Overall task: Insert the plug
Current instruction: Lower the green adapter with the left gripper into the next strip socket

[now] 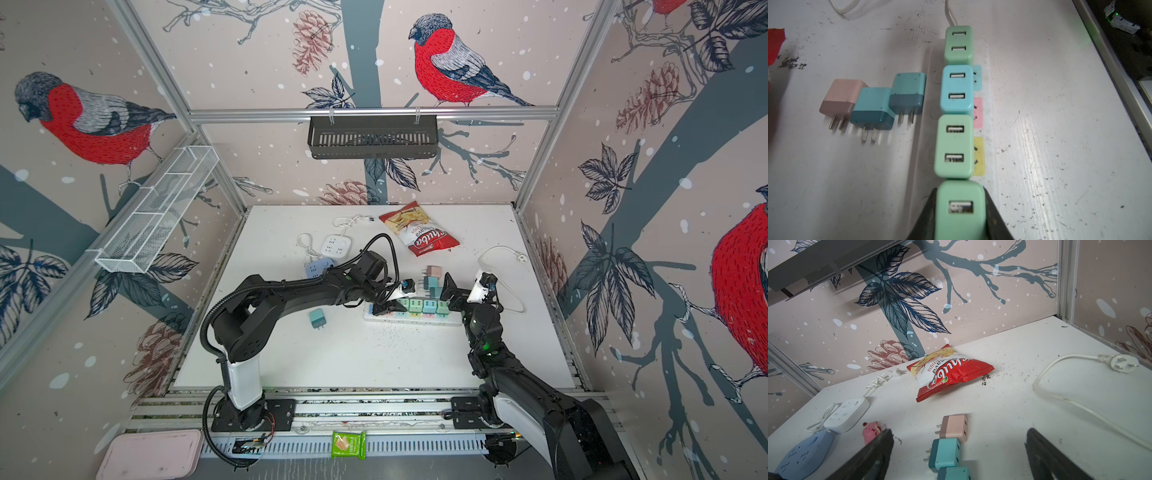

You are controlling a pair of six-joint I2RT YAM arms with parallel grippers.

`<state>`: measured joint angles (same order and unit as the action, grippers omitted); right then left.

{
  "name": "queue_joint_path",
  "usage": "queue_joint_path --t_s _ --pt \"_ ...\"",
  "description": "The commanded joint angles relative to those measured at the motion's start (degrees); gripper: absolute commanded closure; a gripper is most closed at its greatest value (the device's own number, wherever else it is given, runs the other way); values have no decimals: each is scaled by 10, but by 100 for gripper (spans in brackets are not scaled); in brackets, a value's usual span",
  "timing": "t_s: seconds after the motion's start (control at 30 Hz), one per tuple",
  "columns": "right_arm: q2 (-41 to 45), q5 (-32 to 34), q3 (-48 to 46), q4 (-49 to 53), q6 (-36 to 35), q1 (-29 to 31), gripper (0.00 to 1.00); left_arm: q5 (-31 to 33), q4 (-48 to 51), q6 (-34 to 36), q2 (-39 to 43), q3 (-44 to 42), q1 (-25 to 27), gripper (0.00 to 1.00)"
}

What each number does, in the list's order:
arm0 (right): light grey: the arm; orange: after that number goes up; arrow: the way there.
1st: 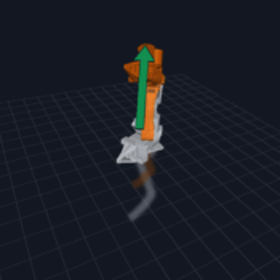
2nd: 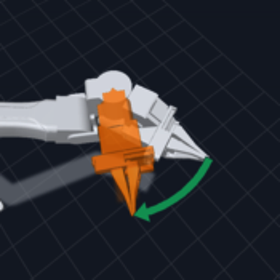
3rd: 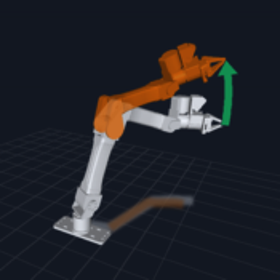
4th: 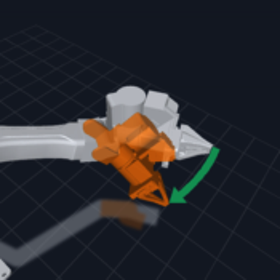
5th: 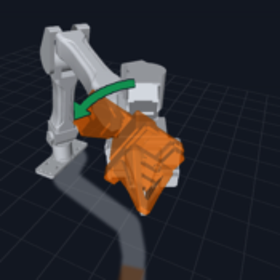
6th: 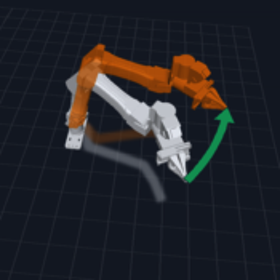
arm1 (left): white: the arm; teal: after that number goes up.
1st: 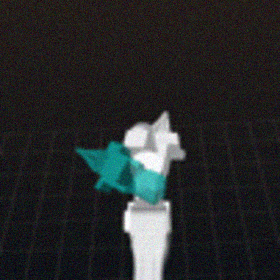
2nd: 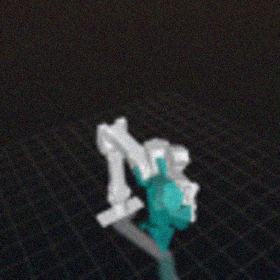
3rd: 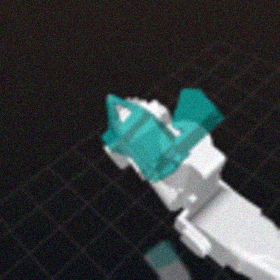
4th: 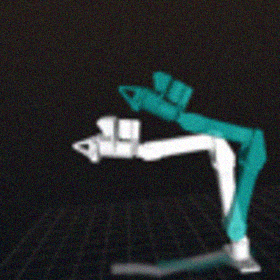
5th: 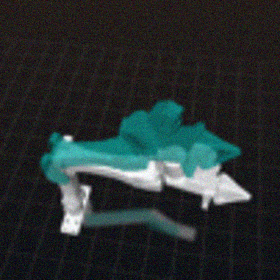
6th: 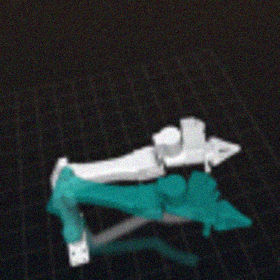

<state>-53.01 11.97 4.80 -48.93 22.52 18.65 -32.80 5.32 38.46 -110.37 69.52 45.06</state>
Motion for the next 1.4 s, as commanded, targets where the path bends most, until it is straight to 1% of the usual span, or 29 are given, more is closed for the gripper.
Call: queue_joint_path --t_s 0.0,0.7,0.97,1.1,1.13,1.3,1.33,1.37 --pt "2 -4 -1 -7 2 0 0 -7 19 -2 -9 7 -2 100" --pt "2 -4 0 -6 3 0 0 -49 37 1 -37 19 -7 100" --pt "3 -3 0 -6 3 -1 0 -45 28 13 -48 8 -7 100" --pt "4 -4 -1 -6 2 -1 0 -40 16 14 -36 2 -7 100" --pt "4 -3 -1 -6 2 0 0 -38 10 11 -30 -1 -7 98" --pt "4 -4 -1 -6 3 0 0 -35 -30 -15 1 -23 -7 55" --pt "4 -3 -1 -6 3 0 0 -35 -29 -18 5 -21 -7 42" --pt "4 -4 -1 -6 3 0 0 -36 -25 -20 10 -18 -6 6"
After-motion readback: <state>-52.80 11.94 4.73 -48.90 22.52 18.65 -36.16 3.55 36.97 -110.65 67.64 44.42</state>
